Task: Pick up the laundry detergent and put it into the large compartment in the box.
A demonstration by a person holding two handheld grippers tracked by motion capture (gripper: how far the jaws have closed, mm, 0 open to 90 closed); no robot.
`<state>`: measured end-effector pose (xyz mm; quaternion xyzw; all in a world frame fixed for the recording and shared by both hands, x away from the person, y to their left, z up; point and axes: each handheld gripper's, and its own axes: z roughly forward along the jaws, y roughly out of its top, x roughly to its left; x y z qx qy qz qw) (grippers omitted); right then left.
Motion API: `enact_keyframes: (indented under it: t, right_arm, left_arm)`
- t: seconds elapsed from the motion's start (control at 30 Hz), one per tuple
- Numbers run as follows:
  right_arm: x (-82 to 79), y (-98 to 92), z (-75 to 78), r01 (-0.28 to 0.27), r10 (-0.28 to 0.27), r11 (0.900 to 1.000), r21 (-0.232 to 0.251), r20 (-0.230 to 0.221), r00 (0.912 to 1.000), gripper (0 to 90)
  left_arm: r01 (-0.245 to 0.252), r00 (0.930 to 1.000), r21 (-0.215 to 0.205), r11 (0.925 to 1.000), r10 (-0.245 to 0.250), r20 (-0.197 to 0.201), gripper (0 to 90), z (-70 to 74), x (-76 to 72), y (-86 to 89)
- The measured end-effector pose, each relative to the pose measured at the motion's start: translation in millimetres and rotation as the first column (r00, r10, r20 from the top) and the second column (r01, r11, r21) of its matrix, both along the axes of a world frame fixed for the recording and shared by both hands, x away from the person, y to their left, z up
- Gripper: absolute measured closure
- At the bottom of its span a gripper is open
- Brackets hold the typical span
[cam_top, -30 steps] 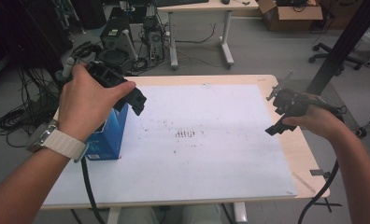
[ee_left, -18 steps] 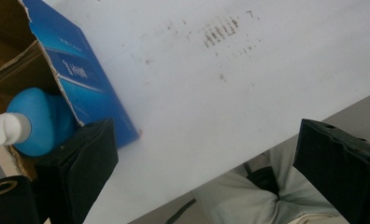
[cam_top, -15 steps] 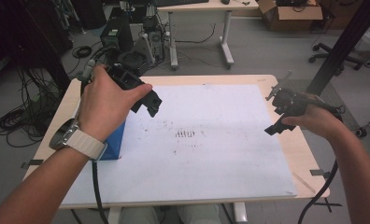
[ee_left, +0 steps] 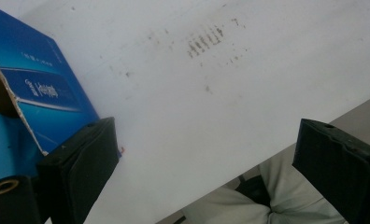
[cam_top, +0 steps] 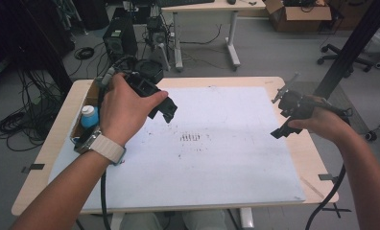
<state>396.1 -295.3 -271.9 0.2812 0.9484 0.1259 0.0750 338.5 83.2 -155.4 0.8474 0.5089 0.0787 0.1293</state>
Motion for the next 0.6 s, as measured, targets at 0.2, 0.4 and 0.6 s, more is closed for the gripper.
enact_keyframes:
  t: [0.2, 0.4, 0.6]
  right_arm:
    - [0.7, -0.1, -0.4, 0.000, 0.000, 1.000, -0.001, 0.001, 1.0000, 9.4]
    - [0.6, 2.1, -1.4, -0.006, 0.006, 1.000, 0.000, 0.000, 1.0000, 9.4]
    - [0.1, 2.3, -1.7, -0.004, 0.004, 1.000, 0.005, 0.005, 1.0000, 9.2]
  left_arm:
    - [0.004, 1.0000, -0.004, 1.0000, -0.004, -0.002, 7.1, -2.2, 1.4, -0.7]
    - [0.004, 1.0000, -0.010, 0.9999, -0.004, -0.006, 7.2, -3.6, 2.0, 0.6]
    - [0.005, 1.0000, -0.026, 0.9997, -0.005, -0.004, 7.2, -4.1, 3.7, 2.9]
